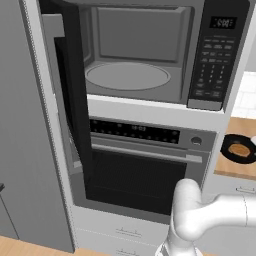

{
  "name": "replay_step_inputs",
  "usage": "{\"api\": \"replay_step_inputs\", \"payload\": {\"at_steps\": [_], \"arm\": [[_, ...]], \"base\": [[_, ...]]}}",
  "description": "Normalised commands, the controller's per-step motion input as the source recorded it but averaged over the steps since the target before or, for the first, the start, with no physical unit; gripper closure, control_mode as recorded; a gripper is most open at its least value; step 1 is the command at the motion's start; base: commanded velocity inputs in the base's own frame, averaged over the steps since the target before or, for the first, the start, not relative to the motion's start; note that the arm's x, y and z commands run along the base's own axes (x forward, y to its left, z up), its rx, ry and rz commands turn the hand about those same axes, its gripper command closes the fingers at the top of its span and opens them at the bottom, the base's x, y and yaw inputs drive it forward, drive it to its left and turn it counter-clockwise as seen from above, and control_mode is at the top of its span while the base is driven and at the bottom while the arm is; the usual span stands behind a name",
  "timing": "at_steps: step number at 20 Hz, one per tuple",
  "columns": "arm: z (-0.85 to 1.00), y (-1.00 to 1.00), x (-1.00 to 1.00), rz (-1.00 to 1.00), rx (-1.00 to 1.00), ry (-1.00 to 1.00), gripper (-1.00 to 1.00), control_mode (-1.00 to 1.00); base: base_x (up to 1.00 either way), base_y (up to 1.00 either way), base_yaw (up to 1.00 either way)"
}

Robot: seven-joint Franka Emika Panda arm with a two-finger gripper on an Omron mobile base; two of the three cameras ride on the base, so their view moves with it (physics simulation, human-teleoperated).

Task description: Open the microwave, place the bowl with waffle inside the microwave, then close the microwave door and turn it on.

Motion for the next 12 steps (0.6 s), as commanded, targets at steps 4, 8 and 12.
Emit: {"api": "replay_step_inputs", "payload": {"at_steps": [4, 8, 12], "arm": [[0.43, 0.11, -0.83, 0.0, -0.03, -0.22, 1.0, -1.0], [0.89, 0.41, -0.87, 0.0, -0.12, -0.28, 1.0, -1.0], [0.88, 0.81, -0.87, 0.0, -0.08, -0.25, 1.0, -1.0]], "base": [[0.0, 0.0, 0.0], [0.0, 0.0, 0.0], [0.0, 0.0, 0.0]]}}
